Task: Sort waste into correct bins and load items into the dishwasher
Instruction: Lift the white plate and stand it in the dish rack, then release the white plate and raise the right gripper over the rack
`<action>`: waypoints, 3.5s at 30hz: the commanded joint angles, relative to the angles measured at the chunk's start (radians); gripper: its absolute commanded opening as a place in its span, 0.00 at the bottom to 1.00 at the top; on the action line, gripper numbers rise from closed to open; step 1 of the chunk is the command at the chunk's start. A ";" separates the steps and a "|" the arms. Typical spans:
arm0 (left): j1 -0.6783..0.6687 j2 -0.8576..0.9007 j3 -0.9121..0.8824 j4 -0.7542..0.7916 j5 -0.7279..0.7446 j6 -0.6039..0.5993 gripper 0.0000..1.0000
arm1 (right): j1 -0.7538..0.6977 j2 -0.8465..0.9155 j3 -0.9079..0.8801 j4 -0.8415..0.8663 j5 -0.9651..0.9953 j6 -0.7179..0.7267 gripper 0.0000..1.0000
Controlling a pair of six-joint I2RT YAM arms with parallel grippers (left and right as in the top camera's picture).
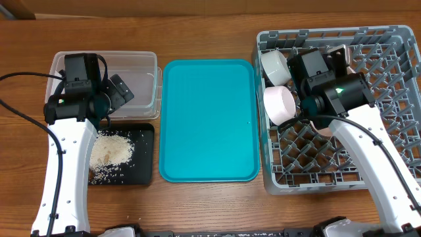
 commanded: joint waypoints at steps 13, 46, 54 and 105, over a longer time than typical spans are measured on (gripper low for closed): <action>0.001 -0.005 0.014 0.003 0.001 -0.014 1.00 | -0.042 0.027 -0.012 0.008 -0.006 -0.091 0.04; 0.001 -0.005 0.014 0.003 0.001 -0.014 1.00 | 0.005 0.028 -0.082 0.147 -0.080 -0.089 0.82; 0.001 -0.005 0.014 0.003 0.000 -0.014 1.00 | 0.038 0.028 -0.075 0.241 -0.102 -0.083 0.91; 0.001 -0.005 0.014 0.043 -0.005 -0.014 1.00 | 0.249 0.028 -0.044 0.708 -1.071 0.292 1.00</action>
